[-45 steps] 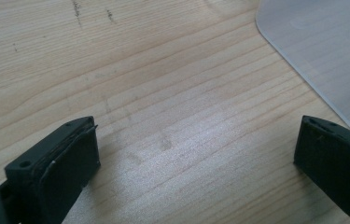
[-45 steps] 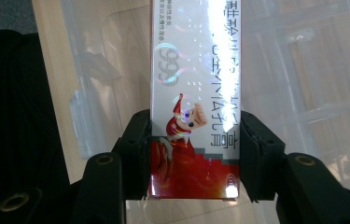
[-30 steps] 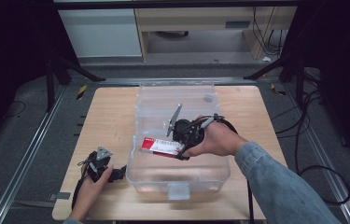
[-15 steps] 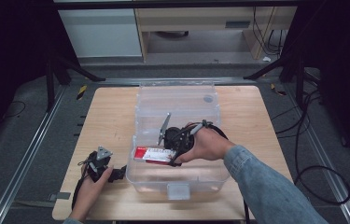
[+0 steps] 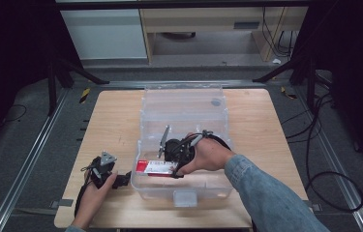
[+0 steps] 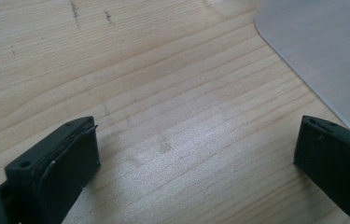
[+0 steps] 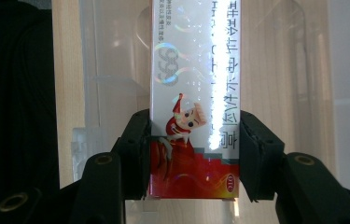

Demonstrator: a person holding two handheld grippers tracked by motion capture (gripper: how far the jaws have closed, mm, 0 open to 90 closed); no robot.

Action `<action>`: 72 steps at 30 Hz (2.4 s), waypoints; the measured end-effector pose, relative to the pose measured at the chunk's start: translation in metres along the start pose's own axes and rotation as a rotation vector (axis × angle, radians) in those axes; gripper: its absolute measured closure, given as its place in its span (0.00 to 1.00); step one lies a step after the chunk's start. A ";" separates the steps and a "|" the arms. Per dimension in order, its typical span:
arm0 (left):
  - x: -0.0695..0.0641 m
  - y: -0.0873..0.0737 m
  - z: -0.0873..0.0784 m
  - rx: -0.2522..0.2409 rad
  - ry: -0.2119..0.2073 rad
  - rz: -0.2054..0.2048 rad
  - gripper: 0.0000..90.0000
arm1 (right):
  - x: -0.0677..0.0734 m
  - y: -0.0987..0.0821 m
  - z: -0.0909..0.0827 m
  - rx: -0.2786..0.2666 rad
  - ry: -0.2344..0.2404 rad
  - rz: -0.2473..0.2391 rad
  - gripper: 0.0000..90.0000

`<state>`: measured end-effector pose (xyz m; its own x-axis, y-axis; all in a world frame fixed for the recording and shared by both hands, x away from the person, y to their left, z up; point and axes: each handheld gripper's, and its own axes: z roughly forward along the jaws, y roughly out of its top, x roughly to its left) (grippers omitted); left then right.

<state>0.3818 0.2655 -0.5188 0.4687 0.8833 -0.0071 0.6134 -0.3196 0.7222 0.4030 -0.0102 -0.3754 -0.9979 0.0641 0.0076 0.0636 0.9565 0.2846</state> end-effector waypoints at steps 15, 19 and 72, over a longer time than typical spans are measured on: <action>0.000 0.000 0.000 0.000 -0.001 0.001 0.00 | -0.003 0.004 0.017 0.019 0.011 -0.012 0.57; 0.000 0.000 0.000 0.000 -0.001 0.002 0.00 | -0.004 0.005 0.020 0.020 0.009 -0.018 0.57; 0.000 0.000 0.000 0.000 -0.002 0.003 0.00 | -0.009 -0.006 0.066 0.043 0.019 -0.024 0.57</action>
<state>0.3823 0.2654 -0.5188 0.4721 0.8815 -0.0063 0.6116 -0.3224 0.7225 0.4127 0.0021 -0.4407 -0.9991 0.0364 0.0194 0.0401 0.9690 0.2440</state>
